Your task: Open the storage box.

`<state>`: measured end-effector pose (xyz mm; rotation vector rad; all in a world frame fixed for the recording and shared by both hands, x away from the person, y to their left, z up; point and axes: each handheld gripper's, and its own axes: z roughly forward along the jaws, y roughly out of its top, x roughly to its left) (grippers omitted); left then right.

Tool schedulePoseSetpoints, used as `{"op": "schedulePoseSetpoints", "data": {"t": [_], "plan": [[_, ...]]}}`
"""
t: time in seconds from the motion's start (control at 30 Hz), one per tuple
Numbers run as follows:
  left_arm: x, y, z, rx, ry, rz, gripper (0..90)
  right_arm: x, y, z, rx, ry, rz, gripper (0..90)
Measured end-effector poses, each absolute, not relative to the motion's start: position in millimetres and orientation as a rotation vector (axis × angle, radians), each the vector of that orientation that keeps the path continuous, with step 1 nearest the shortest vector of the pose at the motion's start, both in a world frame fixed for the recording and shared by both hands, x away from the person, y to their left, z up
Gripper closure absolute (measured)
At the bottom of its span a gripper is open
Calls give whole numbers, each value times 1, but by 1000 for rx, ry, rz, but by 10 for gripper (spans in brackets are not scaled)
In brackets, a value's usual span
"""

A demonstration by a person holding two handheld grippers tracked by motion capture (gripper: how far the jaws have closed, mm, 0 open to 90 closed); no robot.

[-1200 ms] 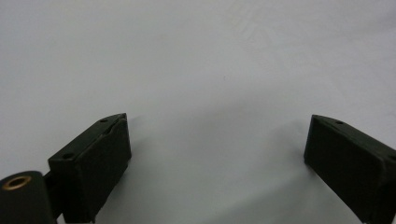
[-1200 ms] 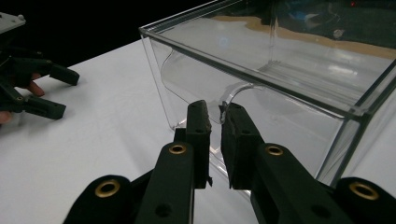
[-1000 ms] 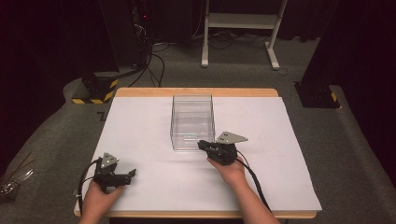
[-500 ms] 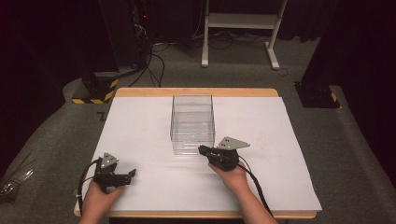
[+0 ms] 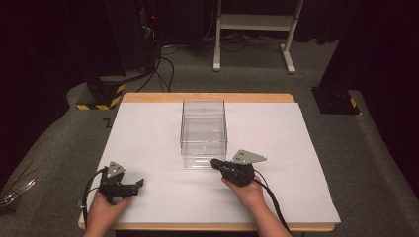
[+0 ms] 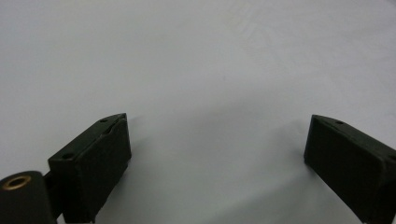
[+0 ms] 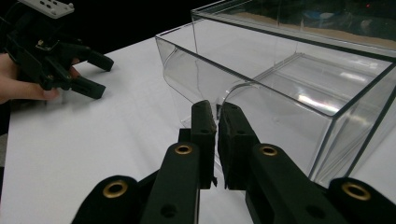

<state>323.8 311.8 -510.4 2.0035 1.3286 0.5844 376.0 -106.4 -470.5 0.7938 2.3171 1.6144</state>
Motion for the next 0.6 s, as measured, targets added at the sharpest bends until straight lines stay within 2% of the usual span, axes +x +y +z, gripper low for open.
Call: {"op": "schedulePoseSetpoints", "data": {"t": [0.6], "plan": [[324,312,-510,2005,1329,583,75,357,-110,-470,764,2342,1622,861]]}}
